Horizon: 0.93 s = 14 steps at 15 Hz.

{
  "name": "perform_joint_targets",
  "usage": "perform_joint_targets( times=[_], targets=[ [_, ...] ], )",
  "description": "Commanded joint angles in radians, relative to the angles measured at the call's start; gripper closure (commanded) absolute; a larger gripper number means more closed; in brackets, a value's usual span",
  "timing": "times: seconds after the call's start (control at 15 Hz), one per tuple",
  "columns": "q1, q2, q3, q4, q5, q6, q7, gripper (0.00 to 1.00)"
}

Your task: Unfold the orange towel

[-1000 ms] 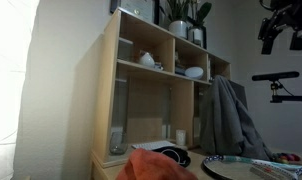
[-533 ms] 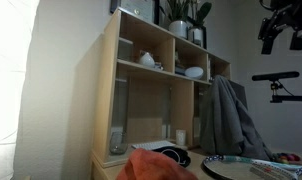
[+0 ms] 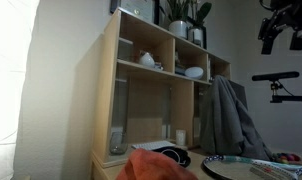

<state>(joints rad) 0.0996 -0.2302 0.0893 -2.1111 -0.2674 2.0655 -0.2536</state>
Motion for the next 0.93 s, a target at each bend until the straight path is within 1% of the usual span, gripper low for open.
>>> perform_joint_targets(
  times=[0.0,0.2,0.4,0.67,0.87],
  targets=[
    [0.002,0.021,0.008,0.016,-0.013,-0.013,0.008,0.0],
    [0.012,0.083,0.033,0.048,-0.032,-0.019,0.034,0.0],
    [0.035,0.147,0.065,0.078,-0.036,0.001,0.033,0.0],
    [0.065,0.232,0.093,0.133,-0.021,0.008,0.009,0.0],
    [0.081,0.298,0.1,0.187,0.0,0.014,-0.026,0.0]
  ],
)
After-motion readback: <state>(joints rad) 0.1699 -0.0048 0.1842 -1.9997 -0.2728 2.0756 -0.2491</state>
